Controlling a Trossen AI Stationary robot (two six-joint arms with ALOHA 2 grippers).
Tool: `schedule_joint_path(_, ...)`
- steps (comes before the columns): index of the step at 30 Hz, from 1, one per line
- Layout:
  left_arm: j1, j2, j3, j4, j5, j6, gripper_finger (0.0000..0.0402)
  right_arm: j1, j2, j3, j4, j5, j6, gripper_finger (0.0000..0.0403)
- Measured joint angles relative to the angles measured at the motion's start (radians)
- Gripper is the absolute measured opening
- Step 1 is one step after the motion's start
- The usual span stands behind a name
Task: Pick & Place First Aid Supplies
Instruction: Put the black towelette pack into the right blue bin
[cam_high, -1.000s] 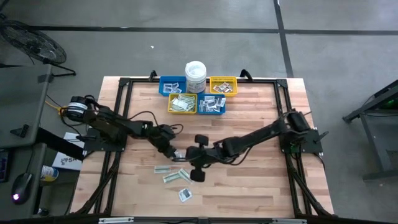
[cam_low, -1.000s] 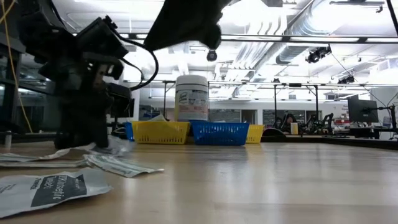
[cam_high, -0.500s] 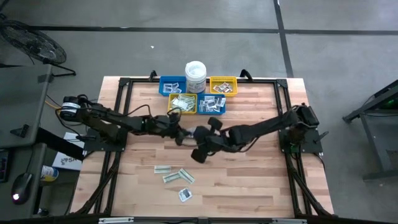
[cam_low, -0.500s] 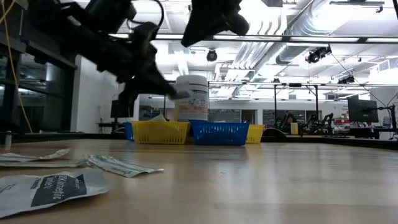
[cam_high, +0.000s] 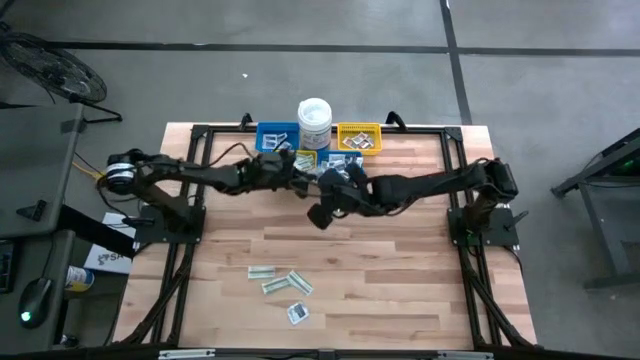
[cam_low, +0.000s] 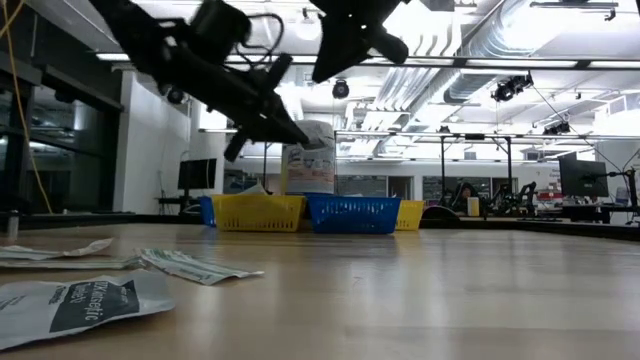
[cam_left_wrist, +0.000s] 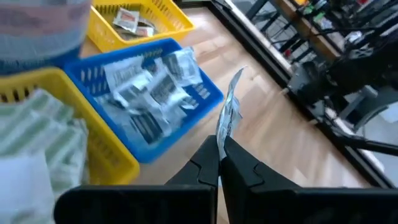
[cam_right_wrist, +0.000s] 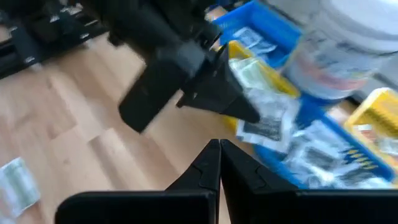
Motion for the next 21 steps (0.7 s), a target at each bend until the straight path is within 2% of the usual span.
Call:
schedule_joint_path(8,0.110,0.157,0.151,-0.075,0.176,0.105,0.0000,-0.042,-0.106,0.000,-0.149,0.062,0.032,0.0001)
schedule_joint_path(11,0.128,0.211,0.204,-0.080,0.211,0.138,0.0000,-0.045,-0.146,0.000,-0.228,0.086,0.073,0.0004)
schedule_joint_path(18,0.150,0.283,0.314,-0.177,0.202,0.190,0.0000,-0.034,-0.229,0.000,-0.403,0.092,0.169,0.0001)
schedule_joint_path(21,0.148,0.311,0.355,-0.248,0.157,0.233,0.0000,-0.024,-0.251,0.000,-0.458,0.092,0.201,0.0003)
